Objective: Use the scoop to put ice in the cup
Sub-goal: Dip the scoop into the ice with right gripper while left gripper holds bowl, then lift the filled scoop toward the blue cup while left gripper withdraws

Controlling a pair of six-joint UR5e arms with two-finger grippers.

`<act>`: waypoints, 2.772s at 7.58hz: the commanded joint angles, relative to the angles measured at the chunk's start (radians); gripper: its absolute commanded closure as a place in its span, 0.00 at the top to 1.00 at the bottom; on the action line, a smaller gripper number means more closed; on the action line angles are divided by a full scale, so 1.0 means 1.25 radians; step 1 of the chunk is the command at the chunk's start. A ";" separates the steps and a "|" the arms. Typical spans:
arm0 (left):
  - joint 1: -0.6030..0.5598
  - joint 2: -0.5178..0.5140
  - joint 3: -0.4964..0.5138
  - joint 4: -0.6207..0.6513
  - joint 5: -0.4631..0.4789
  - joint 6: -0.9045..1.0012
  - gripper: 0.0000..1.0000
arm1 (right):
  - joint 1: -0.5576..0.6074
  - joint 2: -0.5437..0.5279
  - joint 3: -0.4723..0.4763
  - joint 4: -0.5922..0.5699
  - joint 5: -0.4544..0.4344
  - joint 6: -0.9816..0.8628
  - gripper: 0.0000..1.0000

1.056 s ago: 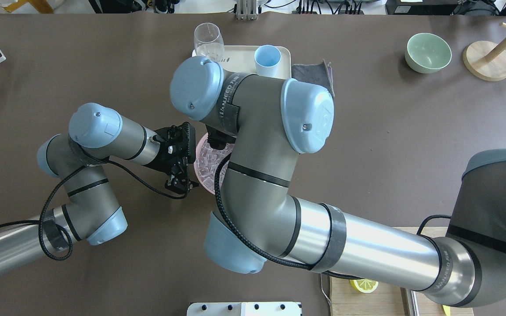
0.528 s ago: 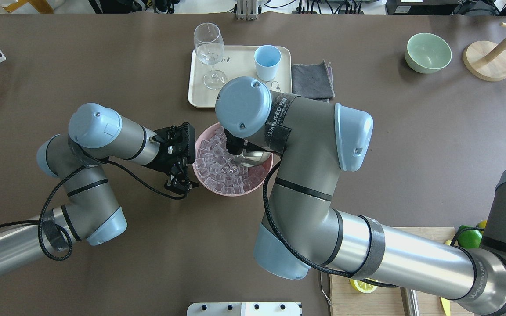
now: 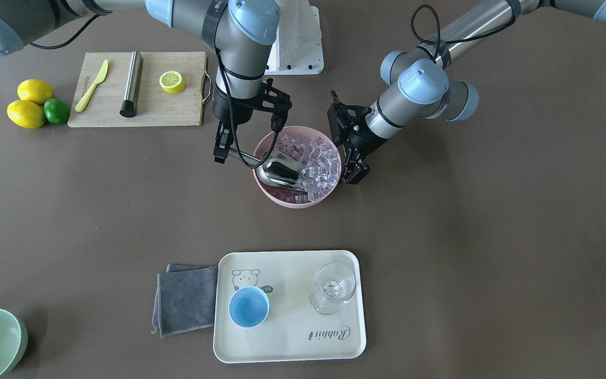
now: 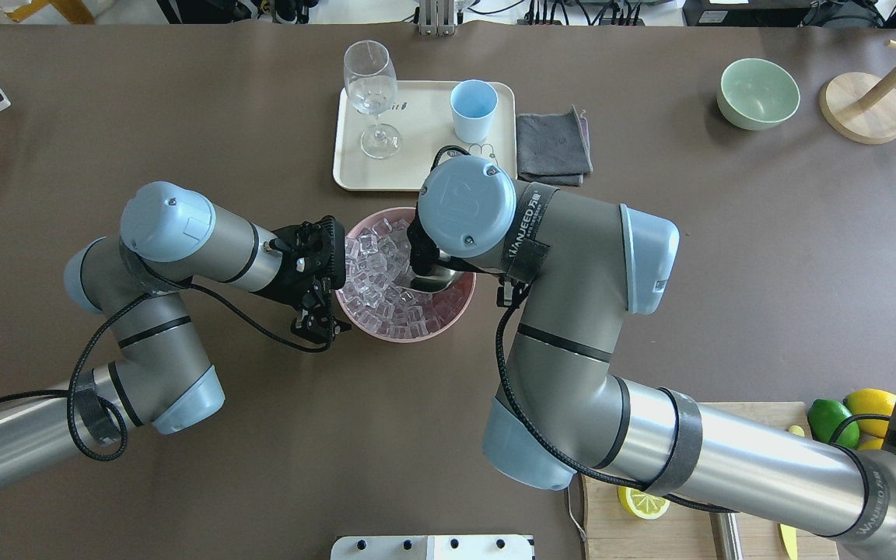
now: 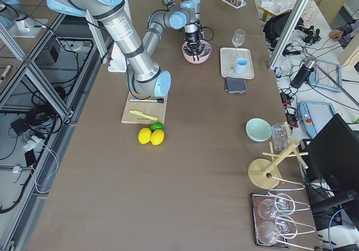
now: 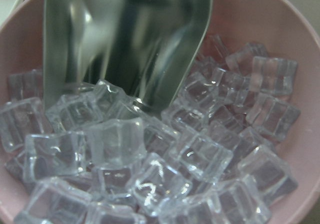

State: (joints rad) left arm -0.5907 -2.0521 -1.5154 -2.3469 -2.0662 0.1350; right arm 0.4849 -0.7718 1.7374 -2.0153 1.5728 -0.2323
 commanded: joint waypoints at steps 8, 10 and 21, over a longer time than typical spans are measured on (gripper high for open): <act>-0.002 0.000 0.000 0.000 0.000 0.001 0.99 | 0.000 -0.165 -0.018 0.367 0.009 0.065 0.00; -0.002 0.000 0.000 0.000 0.000 0.001 0.99 | -0.001 -0.184 -0.063 0.473 0.044 0.096 0.00; -0.008 0.002 -0.003 0.000 -0.002 0.004 0.99 | 0.153 -0.242 0.126 0.163 0.372 0.052 0.00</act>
State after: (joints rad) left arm -0.5957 -2.0509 -1.5158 -2.3470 -2.0665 0.1368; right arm 0.5913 -1.0364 1.8618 -1.7437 1.9363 -0.2247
